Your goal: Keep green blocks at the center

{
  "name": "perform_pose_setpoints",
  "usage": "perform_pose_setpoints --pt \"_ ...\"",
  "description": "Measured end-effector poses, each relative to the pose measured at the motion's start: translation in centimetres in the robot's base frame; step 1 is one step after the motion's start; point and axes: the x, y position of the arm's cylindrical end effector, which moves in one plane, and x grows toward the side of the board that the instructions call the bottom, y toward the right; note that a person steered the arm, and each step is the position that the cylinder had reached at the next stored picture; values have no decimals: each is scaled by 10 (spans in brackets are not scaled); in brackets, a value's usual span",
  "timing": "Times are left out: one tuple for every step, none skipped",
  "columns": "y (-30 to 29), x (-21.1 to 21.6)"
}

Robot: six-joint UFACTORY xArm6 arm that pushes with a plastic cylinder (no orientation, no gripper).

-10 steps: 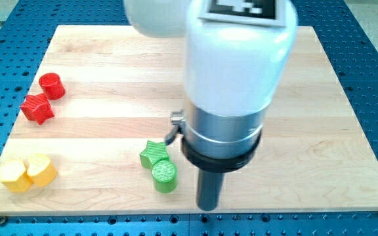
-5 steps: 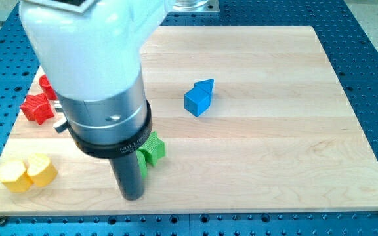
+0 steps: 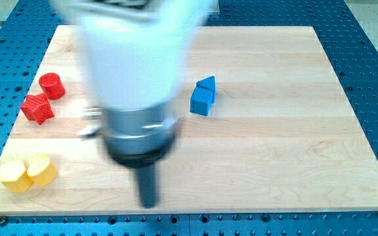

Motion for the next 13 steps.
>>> perform_pose_setpoints --pt "-49 -21" --pt "26 -44" --pt "75 -65" --pt "84 -107" --pt "108 -59" --pt "38 -37" --pt "14 -60" --pt "14 -69" --pt "16 -94" --pt "16 -95" --pt "4 -58" --pt "4 -39" --pt "9 -38"
